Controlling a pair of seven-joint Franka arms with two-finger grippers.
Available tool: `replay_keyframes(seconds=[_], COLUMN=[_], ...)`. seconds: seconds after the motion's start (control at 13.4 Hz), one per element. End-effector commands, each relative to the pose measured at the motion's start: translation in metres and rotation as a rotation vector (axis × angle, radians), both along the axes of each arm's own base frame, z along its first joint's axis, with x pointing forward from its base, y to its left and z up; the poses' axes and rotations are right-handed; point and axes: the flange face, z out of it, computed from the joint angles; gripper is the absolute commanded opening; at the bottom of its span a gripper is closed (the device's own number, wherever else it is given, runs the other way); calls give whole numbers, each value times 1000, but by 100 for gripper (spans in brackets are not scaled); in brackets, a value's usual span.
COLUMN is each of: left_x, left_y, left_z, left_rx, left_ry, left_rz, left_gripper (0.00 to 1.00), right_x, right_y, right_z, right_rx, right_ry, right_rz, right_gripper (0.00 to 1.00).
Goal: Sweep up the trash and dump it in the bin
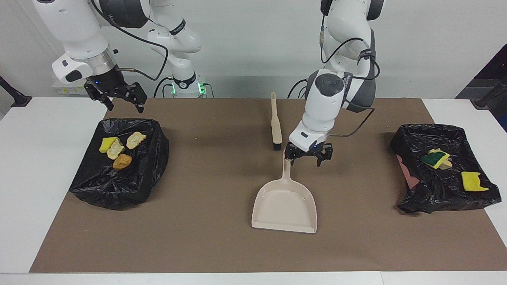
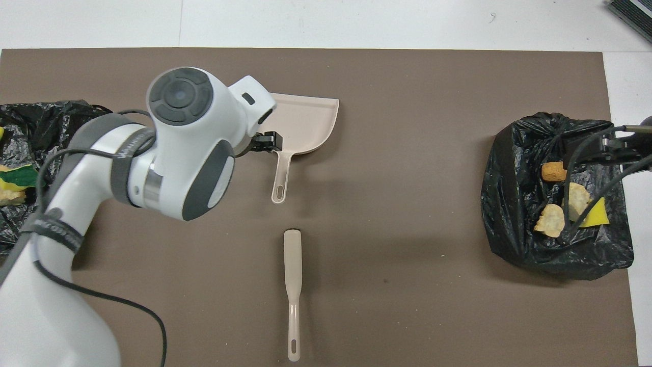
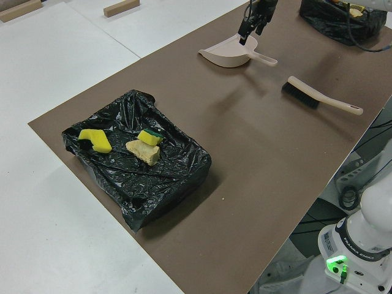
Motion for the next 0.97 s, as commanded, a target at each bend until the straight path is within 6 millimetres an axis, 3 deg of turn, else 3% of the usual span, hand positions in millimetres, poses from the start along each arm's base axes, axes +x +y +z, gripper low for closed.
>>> replay_keyframes(seconds=[0.0, 0.15, 0.6, 0.9], left_x=[-10, -16, -26, -44], left_y=[70, 114, 247, 286], left_z=[65, 97, 152, 178], left_rx=[-16, 3, 36, 18], left_ry=[13, 5, -33, -26], left_rz=[-73, -124, -99, -51], left_gripper=[100, 100, 100, 100], right_x=[-9, -9, -9, -9], right_y=[1, 1, 1, 1], right_z=[1, 1, 1, 1], right_rx=[16, 16, 16, 14], right_ry=[11, 12, 9, 12], right_rz=[-16, -16, -17, -17], right_gripper=[100, 100, 100, 100])
